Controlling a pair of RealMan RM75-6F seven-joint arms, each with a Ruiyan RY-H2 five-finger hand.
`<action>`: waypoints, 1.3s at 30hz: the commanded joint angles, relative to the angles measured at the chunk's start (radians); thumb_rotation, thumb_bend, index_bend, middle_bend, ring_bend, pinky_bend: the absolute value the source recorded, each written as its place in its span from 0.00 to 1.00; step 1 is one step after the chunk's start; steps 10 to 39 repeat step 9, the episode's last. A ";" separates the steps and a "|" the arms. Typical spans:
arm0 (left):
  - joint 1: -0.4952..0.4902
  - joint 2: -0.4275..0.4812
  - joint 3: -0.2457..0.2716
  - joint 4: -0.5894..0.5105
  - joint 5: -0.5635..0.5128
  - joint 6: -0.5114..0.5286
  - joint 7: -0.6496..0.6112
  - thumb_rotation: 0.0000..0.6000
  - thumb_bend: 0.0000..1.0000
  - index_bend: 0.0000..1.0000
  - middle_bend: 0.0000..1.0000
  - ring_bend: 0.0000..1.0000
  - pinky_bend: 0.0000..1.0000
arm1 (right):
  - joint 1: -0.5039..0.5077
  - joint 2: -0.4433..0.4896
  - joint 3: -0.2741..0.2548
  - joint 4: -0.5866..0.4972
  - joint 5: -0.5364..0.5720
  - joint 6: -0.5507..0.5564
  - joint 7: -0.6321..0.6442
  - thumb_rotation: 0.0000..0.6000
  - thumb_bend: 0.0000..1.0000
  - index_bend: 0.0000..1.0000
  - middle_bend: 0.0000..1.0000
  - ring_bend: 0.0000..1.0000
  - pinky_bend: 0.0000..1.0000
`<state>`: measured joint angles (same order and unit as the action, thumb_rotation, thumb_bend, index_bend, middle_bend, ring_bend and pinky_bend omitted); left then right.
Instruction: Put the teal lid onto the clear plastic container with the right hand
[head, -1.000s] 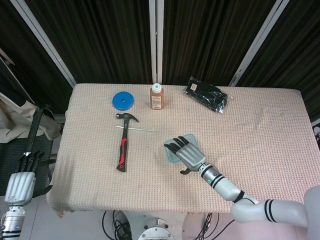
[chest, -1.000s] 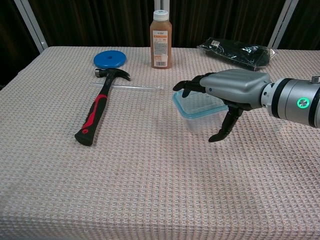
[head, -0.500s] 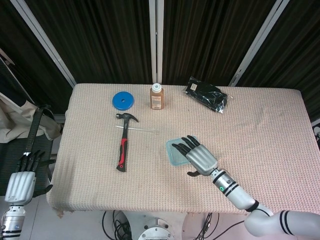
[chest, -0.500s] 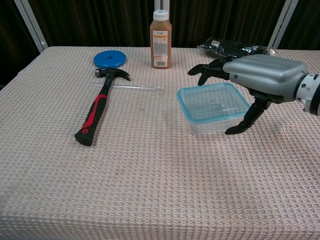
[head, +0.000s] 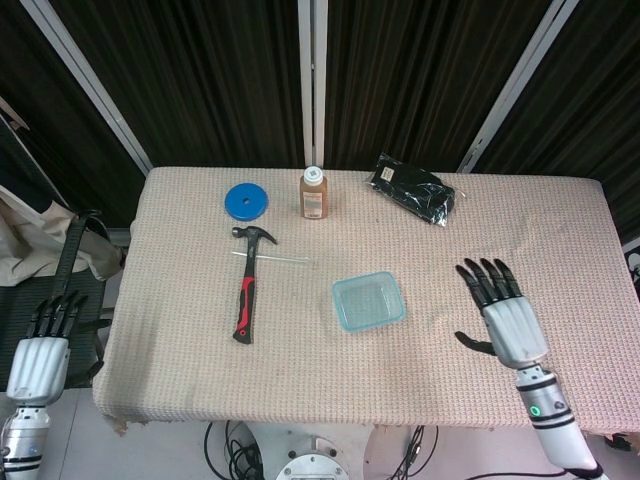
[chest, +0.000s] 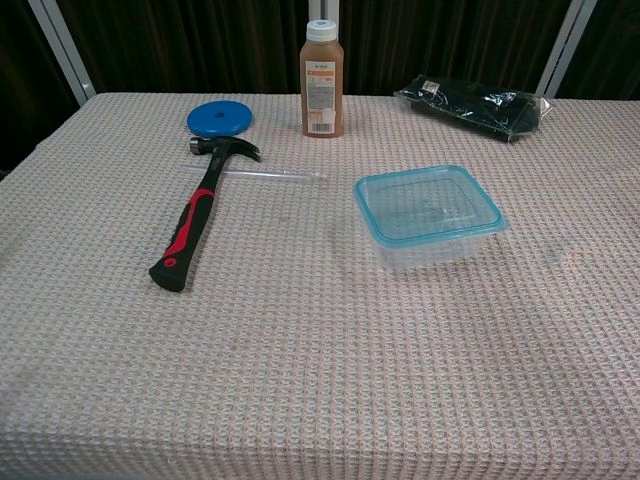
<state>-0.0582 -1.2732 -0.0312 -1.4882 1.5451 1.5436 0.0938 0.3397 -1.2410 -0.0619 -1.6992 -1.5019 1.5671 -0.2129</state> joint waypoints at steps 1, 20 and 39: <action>-0.005 -0.005 -0.011 -0.002 -0.001 0.008 0.037 1.00 0.00 0.07 0.03 0.00 0.00 | -0.144 0.056 -0.018 0.072 -0.014 0.146 0.128 1.00 0.02 0.00 0.00 0.00 0.00; -0.019 0.002 -0.012 -0.032 0.001 -0.008 0.087 1.00 0.00 0.07 0.03 0.00 0.00 | -0.226 0.095 -0.018 0.152 0.038 0.119 0.238 1.00 0.03 0.00 0.00 0.00 0.00; -0.019 0.002 -0.012 -0.032 0.001 -0.008 0.087 1.00 0.00 0.07 0.03 0.00 0.00 | -0.226 0.095 -0.018 0.152 0.038 0.119 0.238 1.00 0.03 0.00 0.00 0.00 0.00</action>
